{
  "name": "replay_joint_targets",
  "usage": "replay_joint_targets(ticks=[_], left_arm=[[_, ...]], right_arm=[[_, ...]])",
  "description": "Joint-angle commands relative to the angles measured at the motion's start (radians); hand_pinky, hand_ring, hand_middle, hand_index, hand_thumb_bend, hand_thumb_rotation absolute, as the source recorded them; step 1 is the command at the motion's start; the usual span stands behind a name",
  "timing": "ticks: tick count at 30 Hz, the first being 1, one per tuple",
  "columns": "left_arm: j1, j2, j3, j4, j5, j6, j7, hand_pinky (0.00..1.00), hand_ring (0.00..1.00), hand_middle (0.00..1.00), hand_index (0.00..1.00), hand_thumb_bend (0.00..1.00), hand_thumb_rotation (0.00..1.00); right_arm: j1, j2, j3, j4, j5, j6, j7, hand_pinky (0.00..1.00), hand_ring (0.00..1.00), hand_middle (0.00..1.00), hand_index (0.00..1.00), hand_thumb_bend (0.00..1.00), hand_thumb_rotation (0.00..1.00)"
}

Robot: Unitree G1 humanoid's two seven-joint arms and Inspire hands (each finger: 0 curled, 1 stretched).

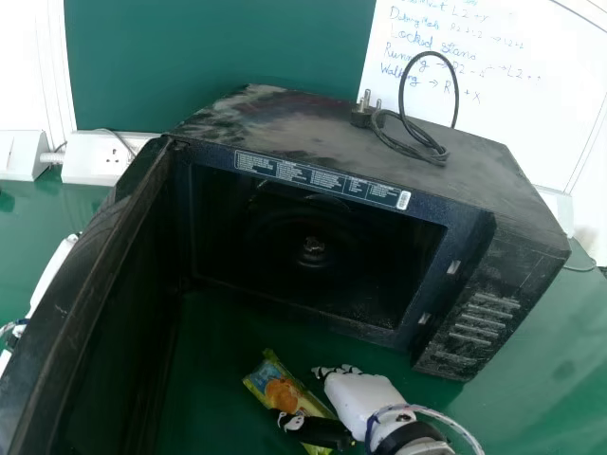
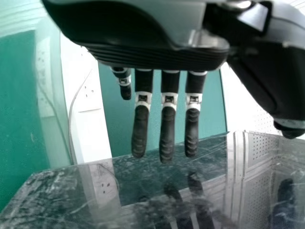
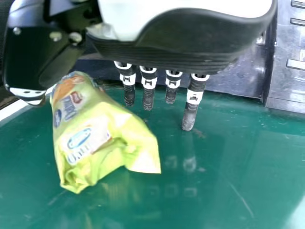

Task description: Put biscuit inside oven

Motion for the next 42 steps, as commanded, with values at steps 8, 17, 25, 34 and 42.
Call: replay_joint_targets(ticks=[8,17,25,34,42], left_arm=[[0.016,-0.005,-0.004,-0.023,-0.002,0.015,0.001,0.32,0.38,0.42,0.48,0.51,0.06],[0.02,-0.012,-0.006,-0.049,-0.008,0.033,0.005,0.31,0.38,0.41,0.48,0.51,0.06],[0.016,-0.013,-0.003,-0.043,-0.018,0.031,-0.01,0.31,0.39,0.41,0.48,0.51,0.06],[0.022,-0.015,-0.004,-0.062,-0.008,0.05,0.006,0.31,0.39,0.41,0.48,0.51,0.06],[0.023,-0.015,-0.008,-0.078,0.001,0.053,0.012,0.3,0.37,0.41,0.48,0.51,0.06]], right_arm=[[0.048,0.048,-0.001,0.016,-0.039,-0.031,-0.016,0.77,0.91,0.97,0.97,0.86,0.52],[0.089,0.106,0.052,0.073,-0.134,-0.075,-0.073,0.76,0.91,0.97,0.97,0.87,0.53],[0.094,0.122,0.06,0.12,-0.174,-0.092,-0.077,0.79,0.91,0.95,0.96,0.88,0.53],[0.078,0.138,0.077,0.156,-0.227,-0.114,-0.049,0.81,0.92,0.94,0.94,0.89,0.51],[0.062,0.159,0.072,0.183,-0.258,-0.112,-0.015,0.82,0.93,0.96,0.95,0.92,0.42]])
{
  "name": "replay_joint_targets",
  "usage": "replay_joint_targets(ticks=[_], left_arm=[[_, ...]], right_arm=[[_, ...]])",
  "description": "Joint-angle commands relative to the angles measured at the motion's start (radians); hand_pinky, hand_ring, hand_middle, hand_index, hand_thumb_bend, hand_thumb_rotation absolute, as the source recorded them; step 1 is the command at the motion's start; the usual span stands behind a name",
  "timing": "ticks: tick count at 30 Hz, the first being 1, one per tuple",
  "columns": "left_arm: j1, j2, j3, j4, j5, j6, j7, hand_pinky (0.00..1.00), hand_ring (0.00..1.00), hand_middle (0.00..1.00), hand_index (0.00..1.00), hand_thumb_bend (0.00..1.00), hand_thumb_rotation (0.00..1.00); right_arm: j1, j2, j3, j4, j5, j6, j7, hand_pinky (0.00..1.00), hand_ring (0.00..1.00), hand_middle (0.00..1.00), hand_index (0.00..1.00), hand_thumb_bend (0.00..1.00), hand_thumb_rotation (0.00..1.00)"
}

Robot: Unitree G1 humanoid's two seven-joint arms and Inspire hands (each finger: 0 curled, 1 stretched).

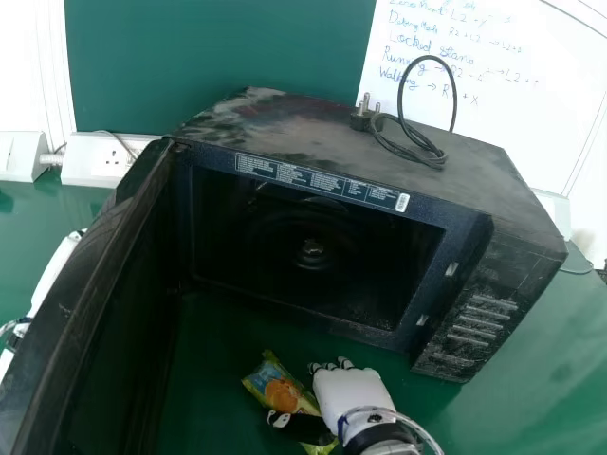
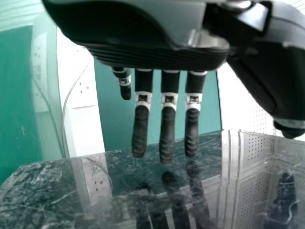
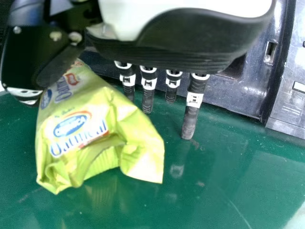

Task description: Put biscuit inside oven

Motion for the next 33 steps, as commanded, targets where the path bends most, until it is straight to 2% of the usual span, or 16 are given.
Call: replay_joint_targets(ticks=[1,8,19,22,24,29,33], left_arm=[[0.013,-0.004,-0.008,-0.023,0.012,0.008,0.01,0.3,0.37,0.41,0.48,0.51,0.06],[0.008,-0.006,-0.009,-0.012,0.008,0.004,0.002,0.3,0.38,0.42,0.48,0.51,0.06],[0.01,-0.003,-0.01,-0.02,0.017,0.014,0.008,0.31,0.39,0.42,0.48,0.51,0.06],[0.009,-0.003,-0.011,-0.018,0.018,0.016,0.008,0.31,0.39,0.42,0.48,0.51,0.06],[0.007,-0.002,-0.012,-0.012,0.017,0.01,0.004,0.31,0.39,0.42,0.48,0.51,0.06],[0.003,-0.001,-0.014,-0.007,0.027,0.004,0.008,0.31,0.39,0.42,0.48,0.51,0.06],[0.001,-0.002,-0.011,0.0,0.017,0.01,0.001,0.31,0.38,0.43,0.48,0.51,0.06]], right_arm=[[0.041,0.004,0.0,0.065,0.012,0.001,0.079,0.82,0.93,0.96,0.95,0.92,0.42],[0.038,0.007,0.003,0.056,0.007,-0.014,0.126,0.84,0.93,0.96,0.95,0.95,0.4],[0.031,-0.014,0.021,0.036,0.039,-0.069,0.184,0.83,0.91,0.94,0.91,0.86,0.37],[0.037,-0.01,0.032,0.031,0.044,-0.072,0.191,0.85,0.92,0.94,0.92,0.82,0.35],[0.044,-0.012,0.043,0.026,0.043,-0.079,0.187,0.85,0.91,0.94,0.91,0.73,0.28],[0.053,-0.023,0.065,0.017,0.052,-0.096,0.196,0.82,0.9,0.92,0.91,0.61,0.19],[0.053,-0.022,0.073,0.015,0.057,-0.097,0.209,0.83,0.9,0.92,0.91,0.59,0.17]])
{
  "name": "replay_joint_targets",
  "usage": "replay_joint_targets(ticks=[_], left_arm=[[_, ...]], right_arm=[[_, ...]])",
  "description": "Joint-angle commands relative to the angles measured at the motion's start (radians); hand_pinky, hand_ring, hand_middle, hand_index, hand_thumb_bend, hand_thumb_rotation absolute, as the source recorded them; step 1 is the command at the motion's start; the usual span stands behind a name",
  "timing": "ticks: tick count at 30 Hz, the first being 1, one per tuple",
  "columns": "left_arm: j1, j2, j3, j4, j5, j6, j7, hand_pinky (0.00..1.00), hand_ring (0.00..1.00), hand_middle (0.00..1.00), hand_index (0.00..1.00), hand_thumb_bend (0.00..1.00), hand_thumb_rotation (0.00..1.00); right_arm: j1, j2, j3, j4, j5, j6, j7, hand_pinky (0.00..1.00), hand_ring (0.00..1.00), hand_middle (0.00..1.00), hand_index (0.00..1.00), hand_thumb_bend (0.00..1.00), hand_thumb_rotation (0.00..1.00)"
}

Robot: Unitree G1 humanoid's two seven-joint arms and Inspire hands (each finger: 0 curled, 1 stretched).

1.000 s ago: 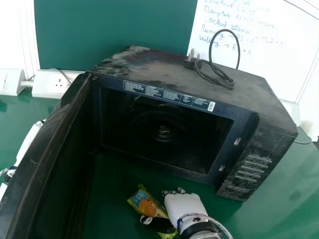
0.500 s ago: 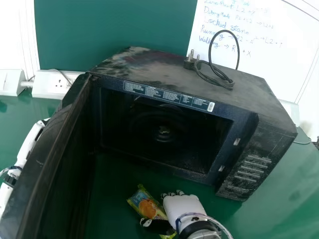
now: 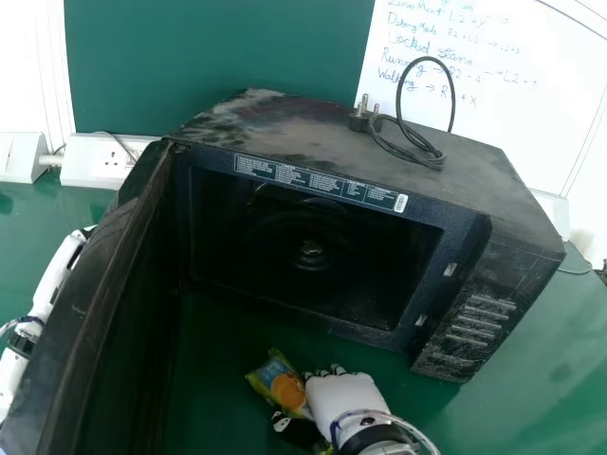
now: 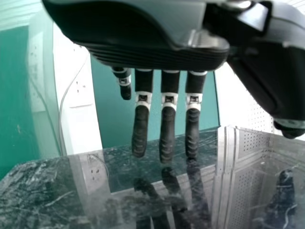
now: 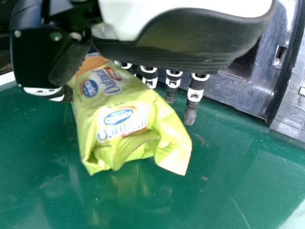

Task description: Put biscuit inside oven

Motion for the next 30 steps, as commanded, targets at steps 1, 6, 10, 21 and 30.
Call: replay_joint_targets(ticks=[1,6,10,21,30], left_arm=[[0.0,0.001,-0.006,0.011,-0.006,0.003,-0.01,0.31,0.39,0.43,0.48,0.51,0.06],[-0.006,-0.001,-0.006,0.026,-0.013,-0.013,-0.019,0.31,0.39,0.43,0.48,0.51,0.06],[-0.004,-0.004,-0.008,0.017,-0.007,0.002,-0.009,0.31,0.39,0.43,0.48,0.51,0.06],[0.002,-0.004,-0.008,-0.002,-0.006,0.01,-0.006,0.3,0.38,0.43,0.48,0.51,0.06],[0.004,-0.004,-0.008,-0.003,0.003,0.003,-0.001,0.3,0.38,0.43,0.48,0.51,0.06]], right_arm=[[0.067,-0.003,0.044,0.055,0.059,-0.034,0.101,0.83,0.89,0.91,0.91,0.59,0.18],[0.064,-0.022,0.063,0.054,0.076,-0.058,0.108,0.8,0.88,0.91,0.92,0.66,0.3],[0.072,-0.024,0.079,0.046,0.08,-0.061,0.097,0.78,0.87,0.9,0.9,0.64,0.36],[0.102,-0.018,0.041,0.066,-0.014,-0.022,-0.135,0.37,0.35,0.48,0.49,0.53,0.0],[0.108,-0.01,0.001,0.054,0.039,-0.008,-0.201,0.43,0.39,0.45,0.51,0.53,0.0]])
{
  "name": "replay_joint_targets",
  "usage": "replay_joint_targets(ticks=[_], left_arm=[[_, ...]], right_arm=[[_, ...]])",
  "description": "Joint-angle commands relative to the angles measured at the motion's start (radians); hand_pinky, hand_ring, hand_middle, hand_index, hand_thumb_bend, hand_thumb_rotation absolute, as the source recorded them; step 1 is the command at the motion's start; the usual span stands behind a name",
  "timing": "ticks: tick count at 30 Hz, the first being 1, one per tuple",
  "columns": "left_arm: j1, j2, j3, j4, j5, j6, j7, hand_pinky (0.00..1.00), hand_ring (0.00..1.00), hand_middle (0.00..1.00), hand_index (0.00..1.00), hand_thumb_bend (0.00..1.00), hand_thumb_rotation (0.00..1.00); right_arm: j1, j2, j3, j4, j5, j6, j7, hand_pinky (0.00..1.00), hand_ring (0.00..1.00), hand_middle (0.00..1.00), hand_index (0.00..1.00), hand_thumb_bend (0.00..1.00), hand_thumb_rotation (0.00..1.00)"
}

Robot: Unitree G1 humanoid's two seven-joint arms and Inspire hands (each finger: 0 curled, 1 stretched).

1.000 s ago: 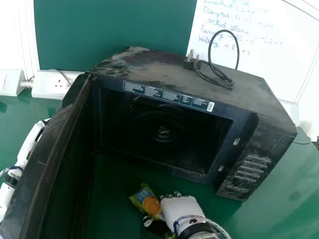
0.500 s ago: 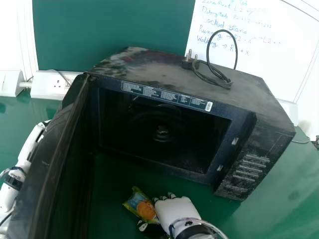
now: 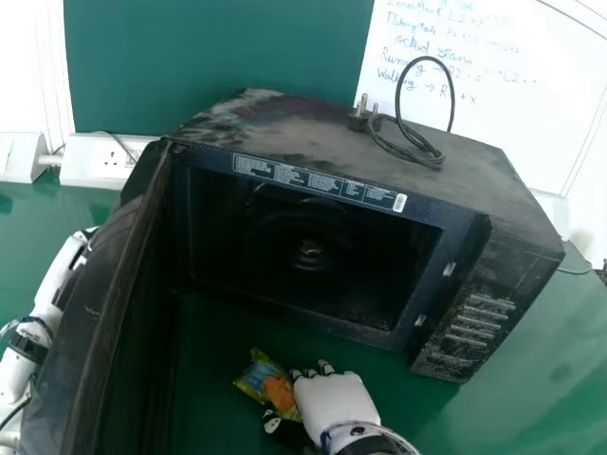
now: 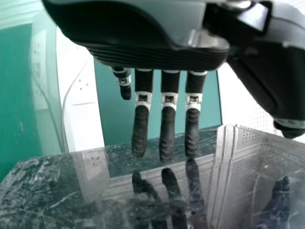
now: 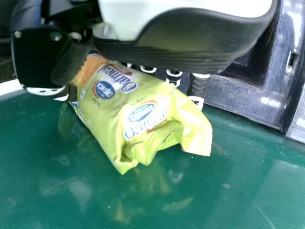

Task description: Put biscuit inside oven

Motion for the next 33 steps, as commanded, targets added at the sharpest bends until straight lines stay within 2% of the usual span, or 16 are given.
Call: replay_joint_targets(ticks=[1,3,7,10,11,13,16,19,25,33], left_arm=[[0.008,-0.006,-0.005,-0.008,-0.002,0.001,0.003,0.31,0.38,0.43,0.48,0.51,0.06],[0.008,-0.006,-0.005,-0.011,-0.005,0.008,0.003,0.31,0.38,0.43,0.48,0.51,0.06],[0.01,-0.004,-0.004,-0.012,0.0,0.01,0.005,0.31,0.39,0.43,0.48,0.51,0.06],[0.007,-0.002,-0.002,-0.001,-0.004,0.001,-0.003,0.31,0.39,0.42,0.48,0.51,0.06],[0.007,-0.001,-0.001,0.0,-0.001,0.0,-0.001,0.31,0.39,0.42,0.48,0.51,0.06],[0.006,-0.002,-0.001,0.002,-0.005,-0.003,-0.003,0.31,0.38,0.42,0.48,0.51,0.06],[0.008,-0.002,-0.002,-0.006,-0.001,0.0,0.002,0.3,0.38,0.42,0.48,0.51,0.06],[0.007,-0.002,-0.001,0.0,-0.008,-0.002,-0.004,0.3,0.38,0.42,0.48,0.51,0.05],[0.01,-0.005,0.0,-0.004,-0.016,0.001,-0.006,0.3,0.39,0.41,0.48,0.51,0.05],[0.01,-0.001,0.002,0.01,-0.022,-0.002,-0.013,0.31,0.39,0.42,0.48,0.51,0.05]], right_arm=[[0.033,-0.006,-0.017,0.024,0.024,0.002,0.009,0.44,0.4,0.43,0.52,0.52,0.0],[0.027,-0.01,-0.034,0.013,0.038,0.002,-0.003,0.43,0.4,0.46,0.5,0.53,0.0],[0.021,-0.01,-0.073,-0.023,0.088,0.007,-0.042,0.35,0.33,0.47,0.49,0.53,0.0],[0.016,-0.008,-0.105,-0.051,0.136,0.008,-0.081,0.35,0.33,0.48,0.49,0.53,0.0],[0.008,-0.007,-0.114,-0.06,0.144,0.008,-0.077,0.37,0.33,0.44,0.51,0.52,0.0],[-0.015,-0.003,-0.128,-0.073,0.144,0.01,-0.062,0.37,0.36,0.43,0.52,0.52,0.0],[-0.049,0.015,-0.146,-0.085,0.143,0.019,-0.059,0.35,0.33,0.41,0.52,0.52,0.0],[-0.084,0.046,-0.16,-0.088,0.151,0.043,-0.077,0.36,0.33,0.42,0.51,0.52,0.0],[-0.161,0.066,-0.177,-0.061,0.144,0.062,-0.108,0.38,0.34,0.43,0.5,0.52,0.0],[-0.261,0.074,-0.178,-0.018,0.142,0.08,-0.102,0.31,0.27,0.4,0.5,0.52,0.0]])
